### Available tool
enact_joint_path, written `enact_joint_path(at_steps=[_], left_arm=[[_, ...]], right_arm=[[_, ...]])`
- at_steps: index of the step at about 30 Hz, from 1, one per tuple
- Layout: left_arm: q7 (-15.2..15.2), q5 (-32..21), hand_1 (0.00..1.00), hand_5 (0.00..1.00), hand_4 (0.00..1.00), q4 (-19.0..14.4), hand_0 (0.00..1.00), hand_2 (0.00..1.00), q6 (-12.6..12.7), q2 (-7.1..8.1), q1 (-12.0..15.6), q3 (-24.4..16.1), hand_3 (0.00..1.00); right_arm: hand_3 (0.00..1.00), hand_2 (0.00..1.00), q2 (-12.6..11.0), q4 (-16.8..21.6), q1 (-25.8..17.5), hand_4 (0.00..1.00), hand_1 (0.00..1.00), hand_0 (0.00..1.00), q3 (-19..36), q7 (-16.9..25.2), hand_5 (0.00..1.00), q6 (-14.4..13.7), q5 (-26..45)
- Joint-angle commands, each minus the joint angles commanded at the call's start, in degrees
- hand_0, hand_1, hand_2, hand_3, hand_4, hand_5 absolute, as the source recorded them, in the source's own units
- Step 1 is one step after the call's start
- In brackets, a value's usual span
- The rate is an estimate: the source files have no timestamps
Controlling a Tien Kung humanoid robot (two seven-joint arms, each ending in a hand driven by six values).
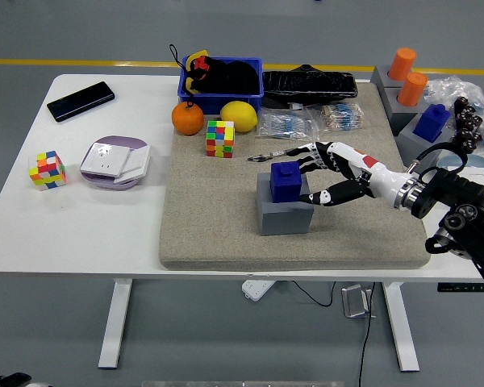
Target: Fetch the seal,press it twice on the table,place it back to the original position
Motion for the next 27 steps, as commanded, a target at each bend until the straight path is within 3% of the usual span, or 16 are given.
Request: enact_joint_path(at_steps=[27], left_arm=[[0.37,1.25,0.690,0.263,0.678,-0.06,0.722,0.680,-0.16,-0.13,-0.25,-0.75,0.749]], right_arm=[[0.780,0.735,2.39,-3.82,4.61,0.909,0.721,0.819,-5.43,1.22,0.002,-1.78,0.97]])
